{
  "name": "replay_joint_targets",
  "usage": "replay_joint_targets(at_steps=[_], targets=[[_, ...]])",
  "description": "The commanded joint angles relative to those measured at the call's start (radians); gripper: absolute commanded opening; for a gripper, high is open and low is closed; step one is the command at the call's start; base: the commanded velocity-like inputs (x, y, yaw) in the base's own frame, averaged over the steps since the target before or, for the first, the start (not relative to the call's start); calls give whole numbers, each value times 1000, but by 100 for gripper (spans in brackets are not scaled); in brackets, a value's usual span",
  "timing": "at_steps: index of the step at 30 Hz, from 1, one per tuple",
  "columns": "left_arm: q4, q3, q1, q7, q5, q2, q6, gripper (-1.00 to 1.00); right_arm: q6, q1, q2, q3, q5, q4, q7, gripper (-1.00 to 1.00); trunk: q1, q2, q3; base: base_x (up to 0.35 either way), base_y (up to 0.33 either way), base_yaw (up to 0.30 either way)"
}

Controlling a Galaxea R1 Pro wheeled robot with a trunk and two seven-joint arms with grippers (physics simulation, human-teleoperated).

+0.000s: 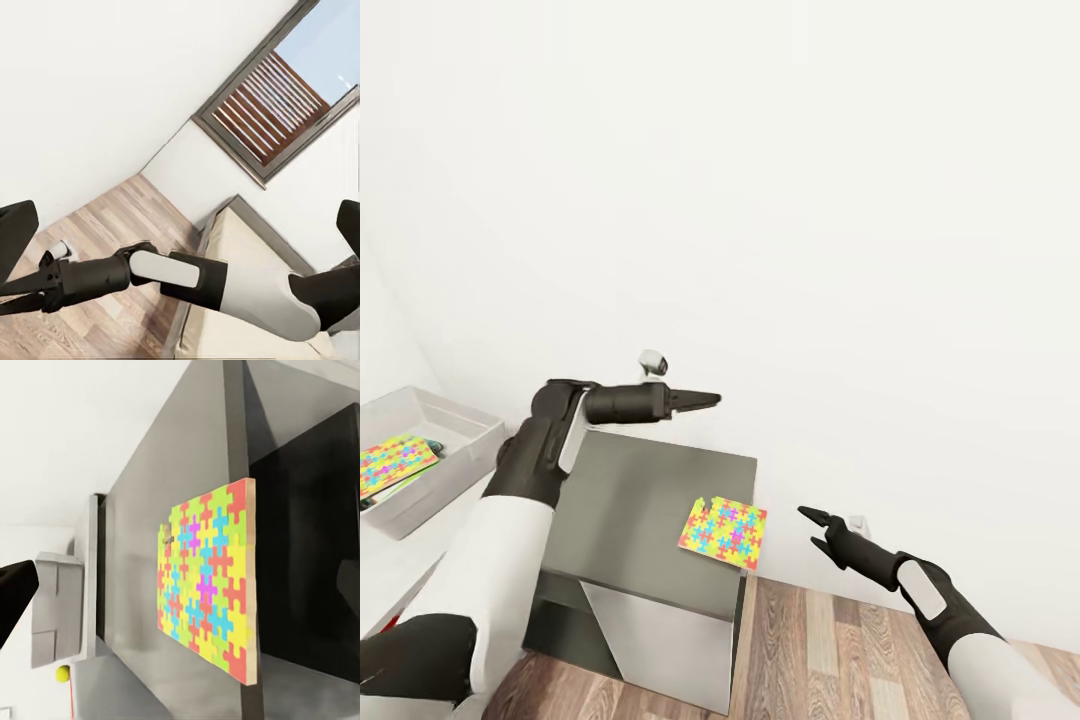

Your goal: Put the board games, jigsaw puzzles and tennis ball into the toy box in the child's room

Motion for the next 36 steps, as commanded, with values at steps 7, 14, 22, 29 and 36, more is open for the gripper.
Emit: replay_joint_targets(at_steps=[7,14,22,29,36], targets=[[105,-41,-92,-1,-90,-48,10,100,7,0,1,-3,-2,0,1,100,0,-1,-1,0,0,0],[155,-48,-122,-2,-190,-81,10,100,7,0,1,-3,0,0,0,100,0,-1,-1,0,0,0],[159,-55,-126,-2,-212,-86,10,100,7,0,1,-3,-1,0,0,100,0,-1,-1,0,0,0],[155,-57,-127,-1,-215,-87,10,100,7,0,1,-3,-1,0,0,100,8,-15,-8,0,0,0],[149,-57,-127,-2,-213,-85,10,100,6,0,1,-2,0,0,0,100,35,-64,-29,0,0,0]])
